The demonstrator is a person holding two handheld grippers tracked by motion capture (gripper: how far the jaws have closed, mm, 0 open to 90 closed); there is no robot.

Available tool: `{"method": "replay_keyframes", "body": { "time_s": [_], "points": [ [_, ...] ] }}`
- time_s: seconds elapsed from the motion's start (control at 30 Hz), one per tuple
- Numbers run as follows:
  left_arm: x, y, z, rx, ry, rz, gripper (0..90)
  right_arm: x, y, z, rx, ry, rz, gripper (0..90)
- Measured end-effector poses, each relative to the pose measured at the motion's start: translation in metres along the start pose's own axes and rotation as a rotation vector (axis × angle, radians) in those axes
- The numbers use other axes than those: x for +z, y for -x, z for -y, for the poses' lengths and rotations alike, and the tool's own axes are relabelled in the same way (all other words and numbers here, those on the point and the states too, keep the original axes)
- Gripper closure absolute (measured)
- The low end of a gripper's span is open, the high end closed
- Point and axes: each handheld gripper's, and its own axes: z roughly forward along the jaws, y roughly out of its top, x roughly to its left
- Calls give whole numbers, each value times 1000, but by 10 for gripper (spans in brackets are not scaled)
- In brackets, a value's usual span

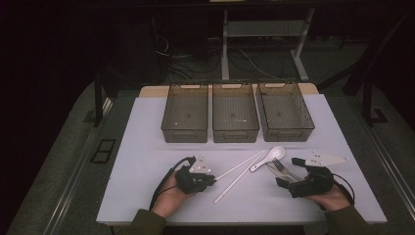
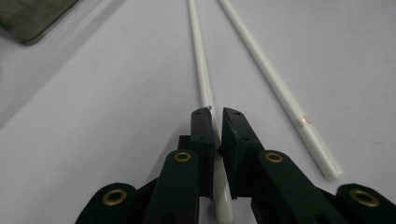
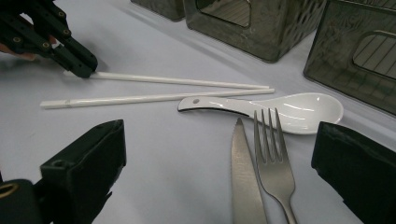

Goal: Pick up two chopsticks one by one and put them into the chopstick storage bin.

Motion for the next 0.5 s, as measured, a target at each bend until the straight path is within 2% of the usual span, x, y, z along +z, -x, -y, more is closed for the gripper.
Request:
{"method": "replay_keyframes", "body": {
  "time_s": [0.13,0.37,0.4,0.43,0.5],
  "points": [
    [-2,-6,3,-23,4,-8,822,0,0,0,0,0,0,31],
    [-2,-7,3,-31,7,-5,819,0,0,0,0,0,-1,30],
    [-3,-7,3,-40,16,-1,805,0,0,0,0,0,-1,31],
    [-6,-9,2,-54,45,16,777,0,0,0,-1,0,-1,31],
    [-8,-10,1,-62,57,17,765,0,0,0,0,1,-1,31]
  ]
}}
